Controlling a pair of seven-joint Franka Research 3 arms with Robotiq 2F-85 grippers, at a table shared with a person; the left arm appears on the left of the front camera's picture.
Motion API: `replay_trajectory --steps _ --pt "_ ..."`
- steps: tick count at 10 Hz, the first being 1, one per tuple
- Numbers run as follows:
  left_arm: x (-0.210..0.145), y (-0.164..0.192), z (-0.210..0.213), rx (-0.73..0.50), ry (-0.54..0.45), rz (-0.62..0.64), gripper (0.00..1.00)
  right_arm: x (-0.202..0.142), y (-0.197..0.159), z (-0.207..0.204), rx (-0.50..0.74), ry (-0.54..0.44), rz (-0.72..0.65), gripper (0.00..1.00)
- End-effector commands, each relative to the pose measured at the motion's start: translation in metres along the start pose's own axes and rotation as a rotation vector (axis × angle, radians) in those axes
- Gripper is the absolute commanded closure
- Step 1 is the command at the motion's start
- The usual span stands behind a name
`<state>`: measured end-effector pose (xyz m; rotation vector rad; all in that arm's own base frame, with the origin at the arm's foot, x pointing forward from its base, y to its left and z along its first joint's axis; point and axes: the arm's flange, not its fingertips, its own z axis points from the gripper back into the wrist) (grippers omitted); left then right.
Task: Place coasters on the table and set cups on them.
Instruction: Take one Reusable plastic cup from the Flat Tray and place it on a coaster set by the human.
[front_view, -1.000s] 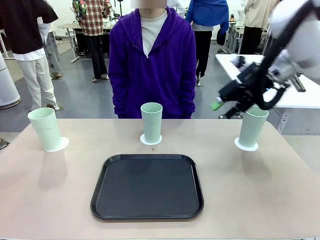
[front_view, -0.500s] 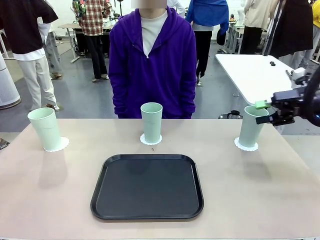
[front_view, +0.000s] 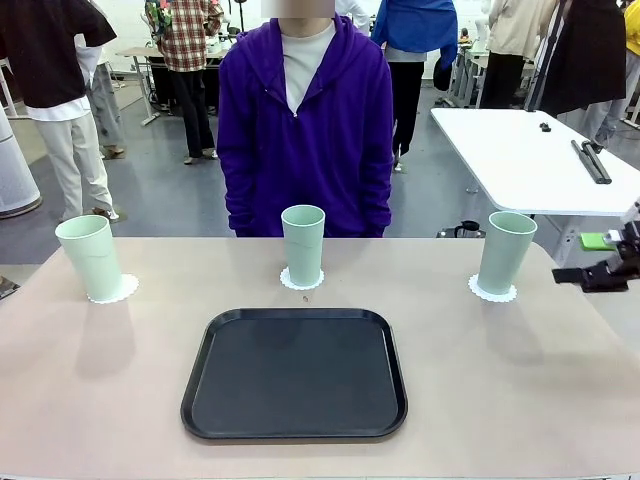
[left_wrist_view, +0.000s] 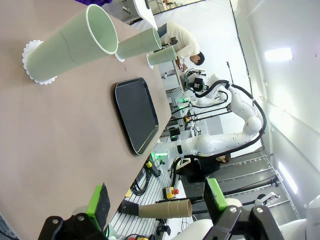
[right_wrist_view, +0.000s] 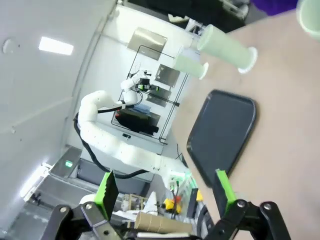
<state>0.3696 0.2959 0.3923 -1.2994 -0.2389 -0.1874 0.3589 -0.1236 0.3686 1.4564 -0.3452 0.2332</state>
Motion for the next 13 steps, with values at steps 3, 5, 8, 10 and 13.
replay_trajectory --steps 3,5,8,10,13 --pt "0.000 -0.003 0.000 0.011 0.001 0.003 0.00 -0.005 -0.001 0.022 -0.082 -0.029 -0.224 0.00" --pt "0.000 -0.003 0.000 0.011 0.001 0.003 0.00 -0.006 -0.006 0.029 -0.140 -0.086 -0.322 0.00" --pt "0.000 -0.003 0.000 0.011 0.001 0.003 0.00 -0.012 -0.010 0.034 -0.183 -0.142 -0.370 0.00" --pt "0.000 -0.003 0.000 0.011 0.001 0.003 0.00 -0.009 -0.016 0.039 -0.152 -0.095 -0.331 0.00" --pt "0.000 -0.003 0.000 0.011 0.001 0.003 0.00 -0.009 -0.016 0.039 -0.152 -0.095 -0.331 0.00"
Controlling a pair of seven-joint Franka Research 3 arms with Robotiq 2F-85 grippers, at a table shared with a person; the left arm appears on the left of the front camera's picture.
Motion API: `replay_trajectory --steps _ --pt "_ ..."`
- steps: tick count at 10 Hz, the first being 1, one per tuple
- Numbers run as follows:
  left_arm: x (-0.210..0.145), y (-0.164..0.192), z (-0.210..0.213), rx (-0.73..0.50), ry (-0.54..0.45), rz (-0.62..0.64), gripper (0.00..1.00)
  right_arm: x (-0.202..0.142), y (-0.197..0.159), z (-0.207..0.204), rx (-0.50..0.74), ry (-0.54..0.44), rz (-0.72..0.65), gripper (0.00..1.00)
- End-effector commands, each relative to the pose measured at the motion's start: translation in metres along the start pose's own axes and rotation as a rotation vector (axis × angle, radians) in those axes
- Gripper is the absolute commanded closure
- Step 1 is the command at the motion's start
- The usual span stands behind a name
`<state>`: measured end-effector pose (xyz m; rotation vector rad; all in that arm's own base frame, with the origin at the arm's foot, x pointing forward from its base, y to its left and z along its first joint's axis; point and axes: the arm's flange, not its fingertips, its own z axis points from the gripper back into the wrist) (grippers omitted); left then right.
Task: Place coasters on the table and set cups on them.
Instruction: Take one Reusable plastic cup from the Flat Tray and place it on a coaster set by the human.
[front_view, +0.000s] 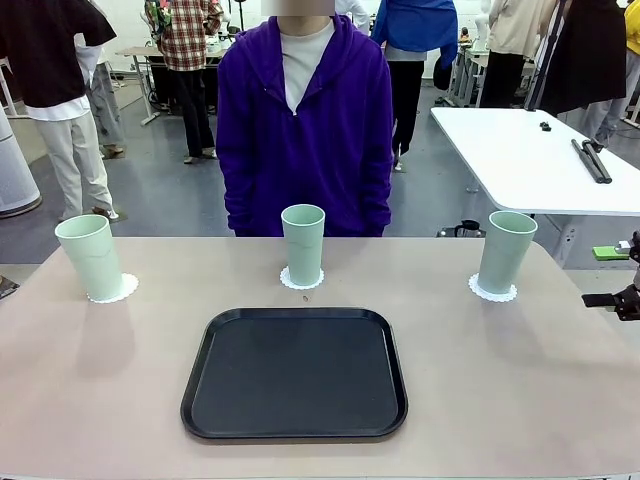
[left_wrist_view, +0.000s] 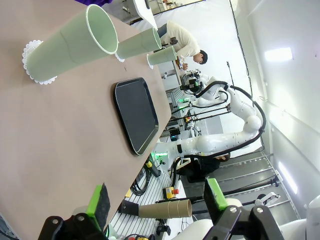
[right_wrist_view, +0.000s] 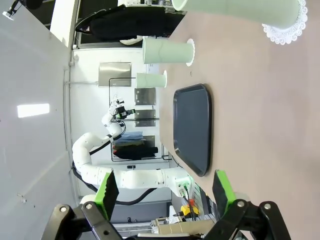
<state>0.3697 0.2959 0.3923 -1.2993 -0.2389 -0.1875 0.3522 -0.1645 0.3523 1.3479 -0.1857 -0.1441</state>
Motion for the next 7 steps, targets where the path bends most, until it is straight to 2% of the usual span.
replay_trajectory --steps 1,7 --pt "0.0000 -0.0030 0.0003 0.011 0.001 0.003 0.00 0.0002 0.0014 -0.0009 0.006 0.007 0.014 0.00" --pt "0.0000 -0.0030 0.0003 0.011 0.001 0.003 0.00 0.0002 0.0014 -0.0009 0.006 0.007 0.014 0.00"
